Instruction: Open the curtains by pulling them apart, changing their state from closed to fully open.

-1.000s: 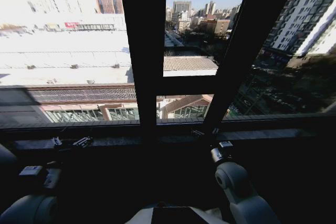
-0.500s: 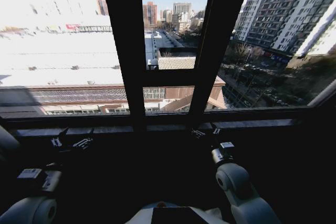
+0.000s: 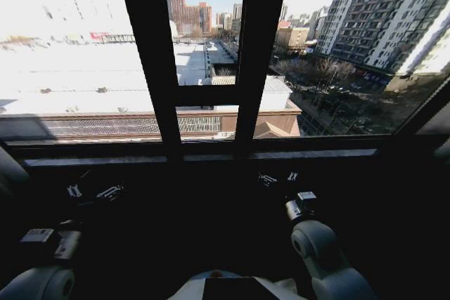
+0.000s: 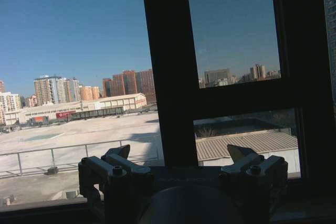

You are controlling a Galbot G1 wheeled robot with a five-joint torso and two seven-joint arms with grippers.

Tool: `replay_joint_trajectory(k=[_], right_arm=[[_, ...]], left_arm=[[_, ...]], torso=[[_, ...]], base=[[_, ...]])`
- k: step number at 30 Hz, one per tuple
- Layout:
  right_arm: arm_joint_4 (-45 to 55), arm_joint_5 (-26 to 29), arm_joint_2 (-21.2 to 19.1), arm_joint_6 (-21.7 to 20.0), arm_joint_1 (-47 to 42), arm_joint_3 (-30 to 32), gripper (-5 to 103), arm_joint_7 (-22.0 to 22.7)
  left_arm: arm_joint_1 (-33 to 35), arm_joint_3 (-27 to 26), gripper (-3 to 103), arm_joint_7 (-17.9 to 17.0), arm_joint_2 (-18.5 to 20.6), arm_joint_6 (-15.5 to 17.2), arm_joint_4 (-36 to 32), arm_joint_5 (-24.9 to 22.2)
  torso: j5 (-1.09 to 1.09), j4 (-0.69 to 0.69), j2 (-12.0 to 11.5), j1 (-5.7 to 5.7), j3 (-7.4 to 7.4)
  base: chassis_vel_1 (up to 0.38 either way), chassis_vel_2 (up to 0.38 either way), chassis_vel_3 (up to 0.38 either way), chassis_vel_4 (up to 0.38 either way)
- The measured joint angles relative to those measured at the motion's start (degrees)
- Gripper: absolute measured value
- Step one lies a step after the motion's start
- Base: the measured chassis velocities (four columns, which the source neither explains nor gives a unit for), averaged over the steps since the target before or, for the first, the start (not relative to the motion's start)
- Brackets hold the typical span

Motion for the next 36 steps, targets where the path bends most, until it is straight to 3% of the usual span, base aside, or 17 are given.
replay_joint_trajectory(k=[19, 36], right_arm=[[0.5, -0.2, 0.4, 0.0, -0.3, 0.0, 100, 0.0], [-0.9, -2.0, 0.3, 3.6, -0.1, 0.3, 100, -0.5]], left_arm=[[0.2, -0.2, 100, 0.2, 0.4, -1.4, 1.0, -0.1], [-0.2, 0.0, 100, 0.2, 0.5, -2.5, 2.0, -0.1]], torso=[[0.0, 0.0, 0.0, 0.01, 0.0], [0.0, 0.0, 0.0, -0.05, -0.02]], base=[[0.016, -0.381, -0.014, 0.384], [0.113, -0.298, -0.118, 0.295]])
